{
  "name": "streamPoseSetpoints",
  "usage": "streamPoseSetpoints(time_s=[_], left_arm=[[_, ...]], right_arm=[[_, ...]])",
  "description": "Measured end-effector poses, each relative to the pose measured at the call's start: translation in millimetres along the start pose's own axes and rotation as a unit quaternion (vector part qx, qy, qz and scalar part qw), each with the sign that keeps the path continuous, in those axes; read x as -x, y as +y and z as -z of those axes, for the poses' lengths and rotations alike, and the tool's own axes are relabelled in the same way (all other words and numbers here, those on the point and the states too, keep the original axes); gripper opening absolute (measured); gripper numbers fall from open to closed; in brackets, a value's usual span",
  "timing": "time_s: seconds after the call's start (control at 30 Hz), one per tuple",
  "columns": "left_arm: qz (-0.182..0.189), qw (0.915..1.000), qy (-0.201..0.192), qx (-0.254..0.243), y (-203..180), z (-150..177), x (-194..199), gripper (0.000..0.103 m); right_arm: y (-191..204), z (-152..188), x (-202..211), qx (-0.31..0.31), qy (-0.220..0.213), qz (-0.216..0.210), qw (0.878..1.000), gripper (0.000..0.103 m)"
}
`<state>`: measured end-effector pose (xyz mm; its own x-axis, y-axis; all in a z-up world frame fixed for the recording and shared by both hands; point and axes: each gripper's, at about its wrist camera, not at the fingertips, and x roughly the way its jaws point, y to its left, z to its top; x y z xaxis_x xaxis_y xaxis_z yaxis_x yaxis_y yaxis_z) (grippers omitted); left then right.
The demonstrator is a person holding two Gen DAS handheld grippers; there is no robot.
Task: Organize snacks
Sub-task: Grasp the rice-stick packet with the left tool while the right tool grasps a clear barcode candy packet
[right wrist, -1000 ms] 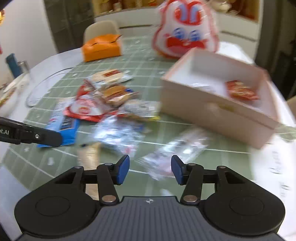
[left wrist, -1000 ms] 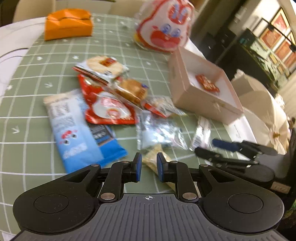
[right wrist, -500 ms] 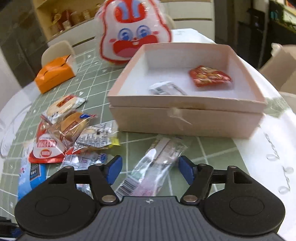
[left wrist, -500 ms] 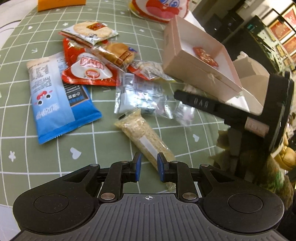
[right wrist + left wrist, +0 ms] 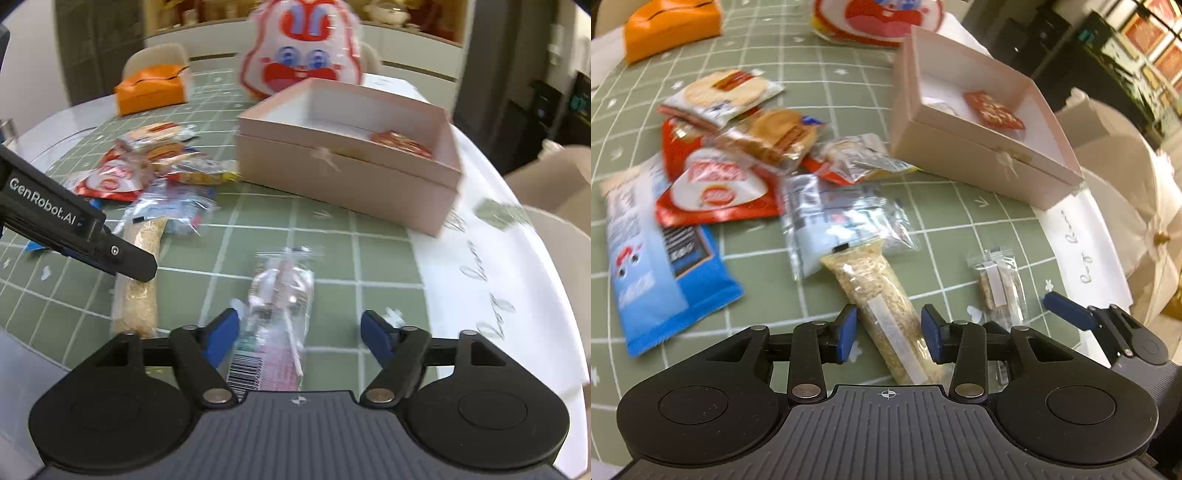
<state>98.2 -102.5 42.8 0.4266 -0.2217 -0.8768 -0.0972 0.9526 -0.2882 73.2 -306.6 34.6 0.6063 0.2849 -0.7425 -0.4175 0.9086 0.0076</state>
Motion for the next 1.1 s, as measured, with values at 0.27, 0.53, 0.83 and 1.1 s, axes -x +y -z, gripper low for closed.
streamPoseSetpoints(time_s=[0.27,0.53,0.83,1.1], left_arm=[[-0.014,0.9968,0.003,-0.079,-5,12,2,0.045],[-0.038,0.9953,0.009,-0.088,21,24,17,0.039],[-0.029,0.995,0.002,-0.096,21,25,15,0.037],[-0.013,0.9968,0.005,-0.079,28,23,16,0.037]], right_arm=[[6,12,1,-0.018,-0.021,0.024,0.999,0.087],[16,22,1,-0.046,-0.039,0.04,0.997,0.099],[17,16,-2,-0.042,-0.015,0.035,0.998,0.103],[18,2,-5,-0.052,-0.029,0.02,0.998,0.068]])
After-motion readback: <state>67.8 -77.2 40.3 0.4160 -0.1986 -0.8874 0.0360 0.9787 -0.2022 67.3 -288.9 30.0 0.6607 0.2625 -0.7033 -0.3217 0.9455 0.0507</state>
